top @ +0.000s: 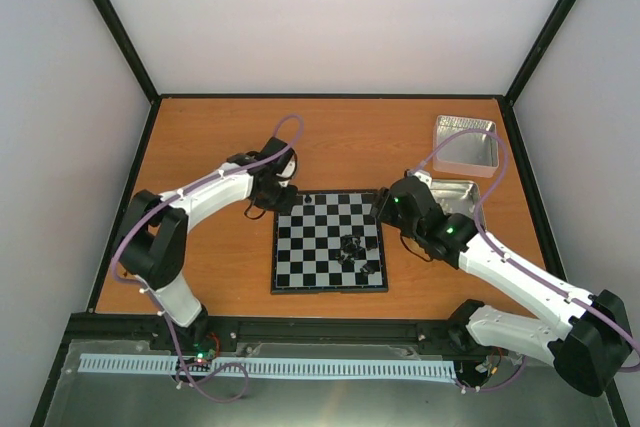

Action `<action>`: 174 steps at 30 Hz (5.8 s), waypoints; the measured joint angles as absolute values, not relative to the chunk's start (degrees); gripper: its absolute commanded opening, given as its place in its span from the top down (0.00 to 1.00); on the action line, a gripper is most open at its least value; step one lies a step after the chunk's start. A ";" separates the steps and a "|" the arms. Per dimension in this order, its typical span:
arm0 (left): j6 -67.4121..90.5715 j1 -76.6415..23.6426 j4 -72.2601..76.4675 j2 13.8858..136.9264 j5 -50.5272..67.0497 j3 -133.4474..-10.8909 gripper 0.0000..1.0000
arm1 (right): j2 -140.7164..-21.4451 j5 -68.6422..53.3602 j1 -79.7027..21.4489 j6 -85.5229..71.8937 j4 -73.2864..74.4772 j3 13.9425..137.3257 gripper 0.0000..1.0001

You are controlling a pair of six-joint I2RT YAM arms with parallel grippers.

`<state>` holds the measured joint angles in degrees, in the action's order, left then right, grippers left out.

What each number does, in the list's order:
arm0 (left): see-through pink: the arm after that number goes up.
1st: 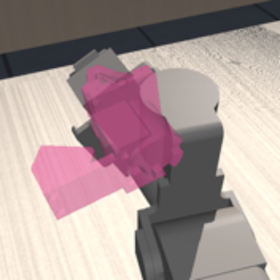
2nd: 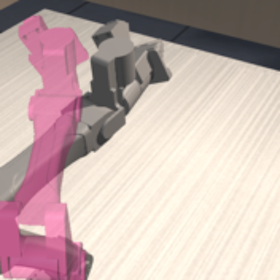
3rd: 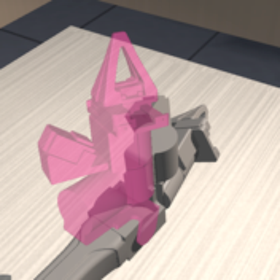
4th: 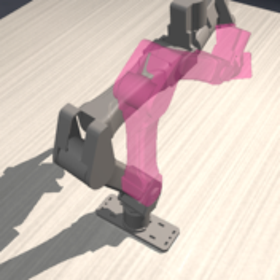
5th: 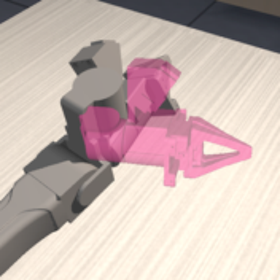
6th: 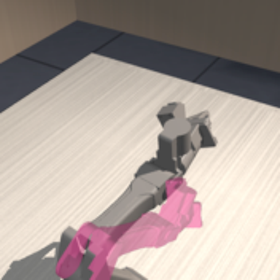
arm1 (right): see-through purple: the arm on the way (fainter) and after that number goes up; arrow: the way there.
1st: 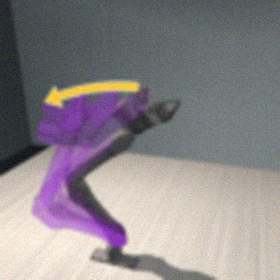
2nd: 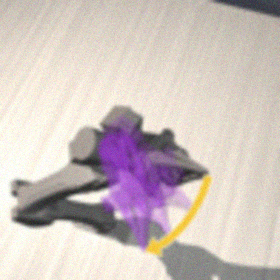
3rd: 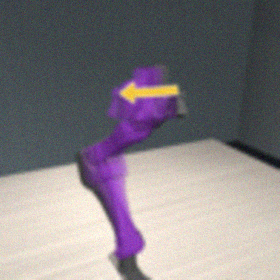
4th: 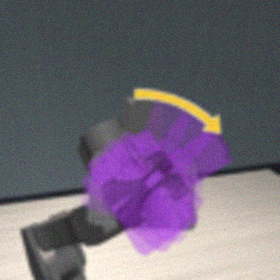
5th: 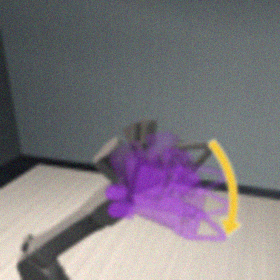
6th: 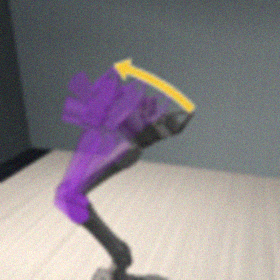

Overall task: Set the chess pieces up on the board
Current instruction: Place the chess piece on the chessboard, then pick up the chess piece from the chessboard, then place the chess piece on the chessboard.

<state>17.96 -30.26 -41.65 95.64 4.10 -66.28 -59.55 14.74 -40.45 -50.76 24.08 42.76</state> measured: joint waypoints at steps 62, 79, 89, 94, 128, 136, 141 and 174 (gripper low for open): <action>15.51 -30.26 -40.60 92.71 1.89 -73.82 0.55 | -60.23 10.68 -40.10 -45.30 24.62 41.12 0.37; 18.37 -30.26 -25.93 56.69 -8.34 -49.52 0.37 | -79.22 4.21 -54.85 -37.54 39.48 54.26 0.57; 18.04 -30.26 -22.22 47.75 -11.81 -46.09 0.32 | -89.30 3.22 -57.84 -37.19 40.49 58.04 0.65; 18.02 -30.26 -22.24 47.77 -12.01 -46.04 0.31 | -91.70 2.52 -57.91 -36.77 40.34 60.01 0.69; 18.02 -30.26 -22.24 47.88 -12.01 -46.00 0.30 | -91.09 7.29 -50.09 -36.60 36.05 63.92 0.90; 18.02 -30.26 -22.24 48.12 -11.97 -46.00 0.30 | -91.46 7.68 -40.34 -33.69 35.81 63.37 0.90; 18.00 -30.26 -22.24 48.21 -11.81 -46.00 0.30 | -95.66 7.94 -38.63 -31.68 35.81 65.17 0.89; 18.02 -30.26 -22.24 48.62 -11.33 -45.67 0.30 | -105.38 6.66 -32.58 -26.59 36.18 70.52 0.70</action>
<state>18.02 -30.26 -22.24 48.62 -11.33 -45.67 -105.38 6.66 -32.58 -26.59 36.18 70.52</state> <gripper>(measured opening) 0.698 0.180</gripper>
